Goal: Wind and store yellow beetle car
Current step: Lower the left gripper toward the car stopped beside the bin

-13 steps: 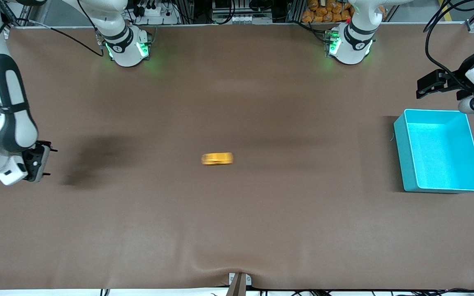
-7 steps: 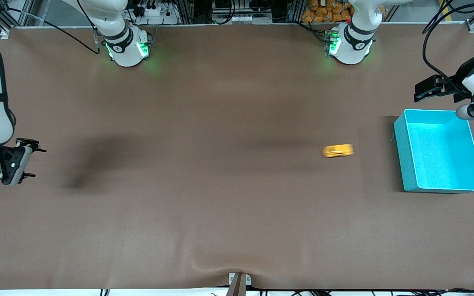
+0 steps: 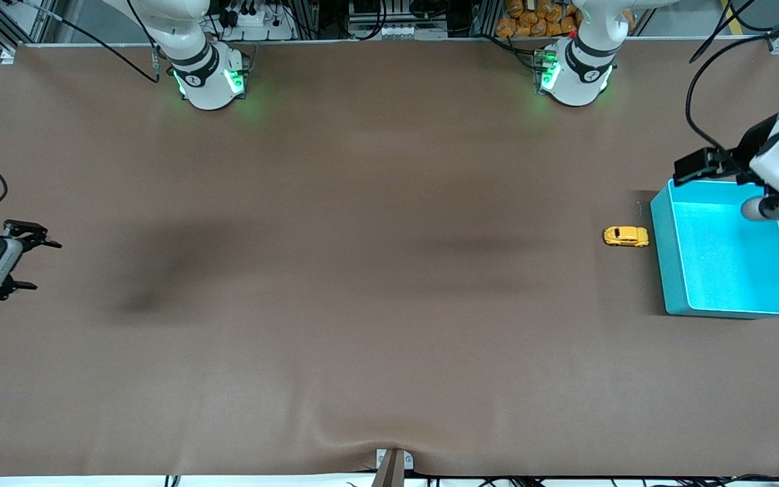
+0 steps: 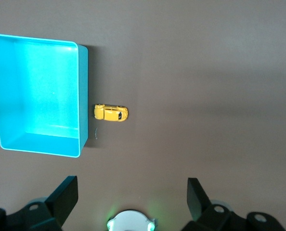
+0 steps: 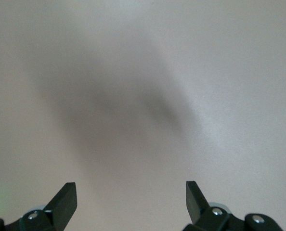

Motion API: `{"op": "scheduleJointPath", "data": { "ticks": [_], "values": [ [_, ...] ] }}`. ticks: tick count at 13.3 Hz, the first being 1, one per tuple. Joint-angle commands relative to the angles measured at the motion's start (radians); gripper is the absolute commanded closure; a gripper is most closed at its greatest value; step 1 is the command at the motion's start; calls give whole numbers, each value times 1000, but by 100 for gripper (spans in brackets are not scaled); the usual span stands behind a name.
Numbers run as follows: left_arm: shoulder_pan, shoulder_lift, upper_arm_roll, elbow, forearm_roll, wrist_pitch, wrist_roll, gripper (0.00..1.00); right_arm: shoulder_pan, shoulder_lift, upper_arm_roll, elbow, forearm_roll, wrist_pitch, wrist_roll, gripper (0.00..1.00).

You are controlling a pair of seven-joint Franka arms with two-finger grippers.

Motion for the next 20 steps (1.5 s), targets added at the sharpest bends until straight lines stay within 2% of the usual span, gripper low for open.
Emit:
{"op": "scheduleJointPath", "data": {
  "ticks": [1, 3, 4, 8, 11, 14, 16, 18, 20],
  "values": [
    [-5, 41, -2, -6, 51, 75, -146, 0, 32, -44, 7, 46, 20, -36, 139, 0],
    [-9, 113, -2, -11, 106, 88, -300, 0, 81, -93, 7, 70, 20, -88, 342, 0],
    [-15, 133, -4, -46, 132, 117, -365, 0, 104, -104, 8, 89, 20, -127, 438, 0],
    [4, 141, 4, -280, 204, 379, -623, 0, 202, -152, 2, 136, 14, -214, 817, 0],
    [41, 147, 4, -394, 203, 506, -764, 0, 252, -191, 2, 162, 4, -291, 1044, 0],
    [50, 149, 10, -504, 203, 595, -900, 0, 268, -234, 2, 154, -19, -291, 1144, 0],
    [58, 149, 12, -572, 203, 632, -953, 0, 275, -268, 4, 139, -70, -264, 1178, 0],
    [78, 147, 12, -613, 203, 643, -1032, 0, 284, -346, 5, 26, -92, -169, 1204, 0],
    [99, 147, 12, -641, 203, 646, -1079, 0, 285, -394, 5, -53, -95, -130, 1207, 0]
  ]
}}
